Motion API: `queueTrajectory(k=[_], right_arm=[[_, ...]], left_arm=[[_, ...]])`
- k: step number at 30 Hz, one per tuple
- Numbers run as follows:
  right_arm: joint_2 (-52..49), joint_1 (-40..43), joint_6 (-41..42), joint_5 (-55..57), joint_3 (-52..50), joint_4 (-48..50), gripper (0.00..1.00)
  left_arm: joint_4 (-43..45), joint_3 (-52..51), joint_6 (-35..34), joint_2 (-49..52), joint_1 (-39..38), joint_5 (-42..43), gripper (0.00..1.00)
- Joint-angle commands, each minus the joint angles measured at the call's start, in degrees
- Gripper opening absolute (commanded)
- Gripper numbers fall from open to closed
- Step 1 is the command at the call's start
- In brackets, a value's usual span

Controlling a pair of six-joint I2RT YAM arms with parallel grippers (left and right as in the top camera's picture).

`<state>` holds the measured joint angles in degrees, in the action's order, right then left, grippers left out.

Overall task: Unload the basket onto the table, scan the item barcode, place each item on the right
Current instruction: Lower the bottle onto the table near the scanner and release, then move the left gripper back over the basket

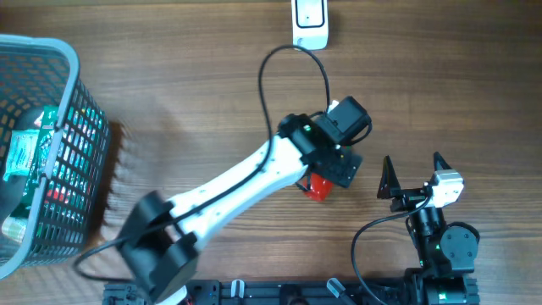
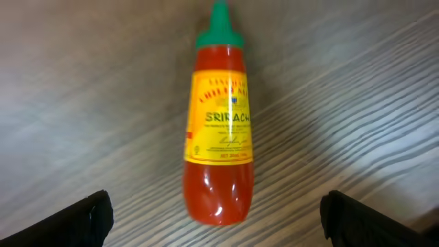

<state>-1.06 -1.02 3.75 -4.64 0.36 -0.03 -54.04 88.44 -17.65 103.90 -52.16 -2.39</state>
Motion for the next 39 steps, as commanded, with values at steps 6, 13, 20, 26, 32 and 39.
queueTrajectory(k=[6,13,20,26,32,39], right_arm=[[0.0,0.1,-0.6,0.6,0.0,0.1,1.00],[0.0,0.1,-0.6,0.6,0.0,0.1,1.00],[0.0,0.1,-0.6,0.6,0.0,0.1,1.00],[0.0,0.1,-0.6,0.6,0.0,0.1,1.00],[0.0,0.1,-0.6,0.6,0.0,0.1,1.00],[0.0,0.1,-0.6,0.6,0.0,0.1,1.00]], left_arm=[[-3.5,-0.3,0.1,-11.9,0.2,-15.6,1.00],[-5.5,-0.3,0.1,-20.2,0.7,-26.1,1.00],[-5.6,-0.3,0.1,-29.3,6.4,-28.6,1.00],[-5.6,-0.3,-1.0,-36.5,15.3,-28.6,1.00],[-2.9,-0.3,-1.0,-42.4,24.2,-28.6,1.00],[1.1,-0.3,-6.6,-45.8,36.6,-28.6,1.00]])
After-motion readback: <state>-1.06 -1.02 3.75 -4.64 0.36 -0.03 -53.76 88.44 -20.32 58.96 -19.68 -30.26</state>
